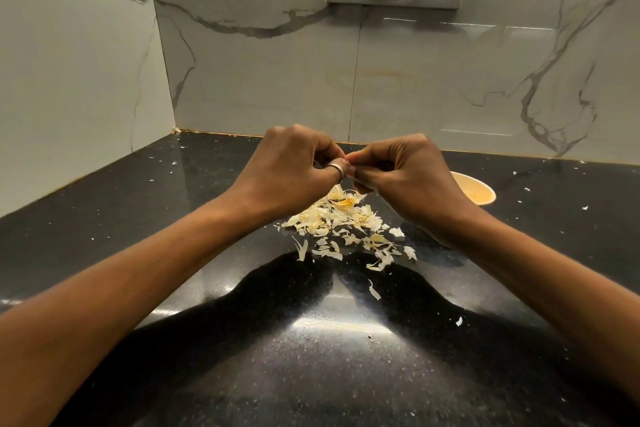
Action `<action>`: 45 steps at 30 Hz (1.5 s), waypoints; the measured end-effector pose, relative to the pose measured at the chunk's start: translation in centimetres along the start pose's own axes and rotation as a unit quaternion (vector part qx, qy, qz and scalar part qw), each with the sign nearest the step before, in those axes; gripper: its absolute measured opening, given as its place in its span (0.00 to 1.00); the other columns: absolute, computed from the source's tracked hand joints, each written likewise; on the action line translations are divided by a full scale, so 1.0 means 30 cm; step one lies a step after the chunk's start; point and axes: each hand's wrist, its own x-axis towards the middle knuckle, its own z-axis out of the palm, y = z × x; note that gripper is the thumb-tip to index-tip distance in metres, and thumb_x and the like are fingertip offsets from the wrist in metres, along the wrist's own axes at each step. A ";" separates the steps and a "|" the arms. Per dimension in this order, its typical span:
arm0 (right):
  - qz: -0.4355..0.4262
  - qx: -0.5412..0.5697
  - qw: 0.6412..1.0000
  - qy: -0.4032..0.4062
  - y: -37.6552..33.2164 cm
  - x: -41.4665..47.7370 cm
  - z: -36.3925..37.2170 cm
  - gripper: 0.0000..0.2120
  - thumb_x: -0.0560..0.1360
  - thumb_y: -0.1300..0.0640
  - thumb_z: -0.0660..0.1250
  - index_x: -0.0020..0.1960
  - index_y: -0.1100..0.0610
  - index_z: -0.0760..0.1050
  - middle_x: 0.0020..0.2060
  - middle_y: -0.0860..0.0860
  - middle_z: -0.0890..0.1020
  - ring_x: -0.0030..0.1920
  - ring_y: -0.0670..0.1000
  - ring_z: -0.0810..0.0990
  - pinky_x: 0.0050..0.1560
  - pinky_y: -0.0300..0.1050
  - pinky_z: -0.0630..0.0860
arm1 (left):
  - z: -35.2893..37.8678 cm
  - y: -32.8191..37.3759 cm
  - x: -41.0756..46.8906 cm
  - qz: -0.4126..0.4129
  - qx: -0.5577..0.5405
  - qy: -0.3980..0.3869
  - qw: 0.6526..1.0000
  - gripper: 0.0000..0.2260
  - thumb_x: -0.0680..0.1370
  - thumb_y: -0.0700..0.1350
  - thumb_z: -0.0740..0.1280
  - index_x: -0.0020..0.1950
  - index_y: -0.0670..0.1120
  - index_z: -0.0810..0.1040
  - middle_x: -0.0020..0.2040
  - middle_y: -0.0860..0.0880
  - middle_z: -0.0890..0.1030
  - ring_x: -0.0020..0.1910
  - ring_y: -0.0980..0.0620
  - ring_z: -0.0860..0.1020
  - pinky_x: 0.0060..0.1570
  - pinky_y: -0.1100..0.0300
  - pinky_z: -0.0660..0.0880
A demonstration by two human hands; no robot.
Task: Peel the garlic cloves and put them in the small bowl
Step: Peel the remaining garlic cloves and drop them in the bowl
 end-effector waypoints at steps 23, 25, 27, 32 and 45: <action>0.087 0.146 0.985 -0.021 -0.021 -0.016 0.020 0.05 0.76 0.65 0.72 0.51 0.63 0.83 0.41 0.58 0.86 0.40 0.53 0.87 0.44 0.43 0.83 | 0.005 0.021 -0.011 -0.195 -0.198 -0.034 0.960 0.05 0.79 0.39 0.69 0.46 0.40 0.83 0.40 0.41 0.83 0.33 0.54 0.82 0.34 0.56 0.82; 0.096 0.162 0.982 -0.025 -0.026 -0.019 0.023 0.05 0.76 0.66 0.71 0.51 0.63 0.83 0.42 0.59 0.86 0.40 0.53 0.87 0.43 0.43 0.83 | -0.001 0.026 -0.010 -0.237 -0.245 -0.052 0.939 0.06 0.79 0.39 0.68 0.45 0.39 0.82 0.43 0.40 0.83 0.35 0.53 0.81 0.35 0.56 0.83; 0.104 0.177 0.978 -0.029 -0.030 -0.022 0.022 0.04 0.76 0.66 0.71 0.51 0.63 0.82 0.42 0.60 0.86 0.39 0.53 0.86 0.43 0.43 0.83 | -0.009 0.029 -0.006 -0.271 -0.291 -0.067 0.915 0.08 0.80 0.39 0.66 0.46 0.37 0.82 0.41 0.42 0.81 0.34 0.54 0.79 0.34 0.59 0.82; 0.120 0.238 0.964 -0.018 -0.042 -0.021 0.014 0.08 0.76 0.68 0.69 0.55 0.64 0.80 0.45 0.63 0.85 0.42 0.55 0.85 0.46 0.45 0.84 | -0.010 0.020 0.004 -0.345 -0.339 -0.067 0.873 0.11 0.81 0.43 0.66 0.51 0.35 0.82 0.38 0.46 0.78 0.31 0.57 0.77 0.31 0.64 0.78; 0.160 0.258 0.952 -0.048 -0.060 -0.014 -0.011 0.09 0.78 0.67 0.67 0.57 0.64 0.79 0.47 0.62 0.84 0.41 0.52 0.85 0.40 0.42 0.83 | -0.010 0.004 -0.001 -0.251 -0.225 -0.039 0.940 0.05 0.80 0.39 0.67 0.51 0.45 0.82 0.43 0.44 0.83 0.36 0.53 0.80 0.36 0.57 0.83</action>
